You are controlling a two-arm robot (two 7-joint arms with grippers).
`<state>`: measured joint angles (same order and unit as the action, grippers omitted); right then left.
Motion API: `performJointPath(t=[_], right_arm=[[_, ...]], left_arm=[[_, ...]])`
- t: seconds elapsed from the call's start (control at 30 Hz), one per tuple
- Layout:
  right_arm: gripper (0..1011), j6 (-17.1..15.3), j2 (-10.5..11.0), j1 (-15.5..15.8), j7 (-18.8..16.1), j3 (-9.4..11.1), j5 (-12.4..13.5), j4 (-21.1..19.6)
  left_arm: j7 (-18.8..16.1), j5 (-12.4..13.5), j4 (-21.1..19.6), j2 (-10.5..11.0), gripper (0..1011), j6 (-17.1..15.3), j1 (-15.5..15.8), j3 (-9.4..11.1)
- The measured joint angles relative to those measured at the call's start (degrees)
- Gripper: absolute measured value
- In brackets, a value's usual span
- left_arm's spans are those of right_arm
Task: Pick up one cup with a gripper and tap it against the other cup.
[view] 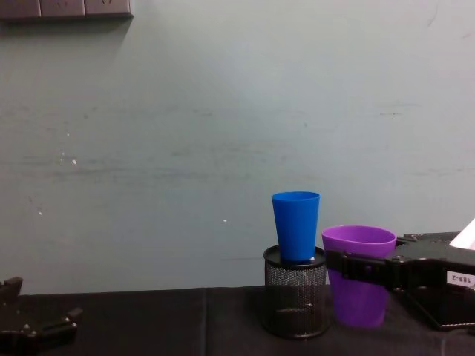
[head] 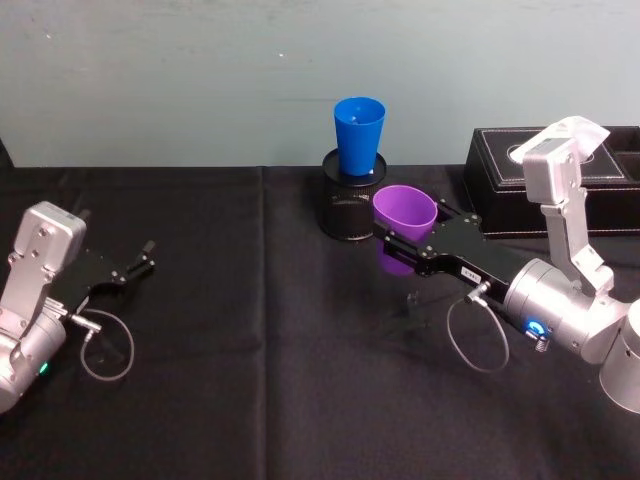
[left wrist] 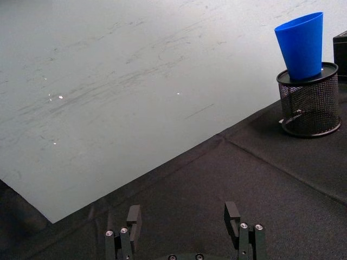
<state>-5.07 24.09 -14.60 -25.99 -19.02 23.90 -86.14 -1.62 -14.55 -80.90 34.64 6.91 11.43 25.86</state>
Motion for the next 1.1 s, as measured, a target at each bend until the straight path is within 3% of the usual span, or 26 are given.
performJointPath(t=[1.1], right_arm=[[730,0.00,0.00,0.00,0.00,0.00,0.00,0.00]], left_arm=[[0.00,0.00,0.00,0.00,1000,0.00,0.00,0.00]])
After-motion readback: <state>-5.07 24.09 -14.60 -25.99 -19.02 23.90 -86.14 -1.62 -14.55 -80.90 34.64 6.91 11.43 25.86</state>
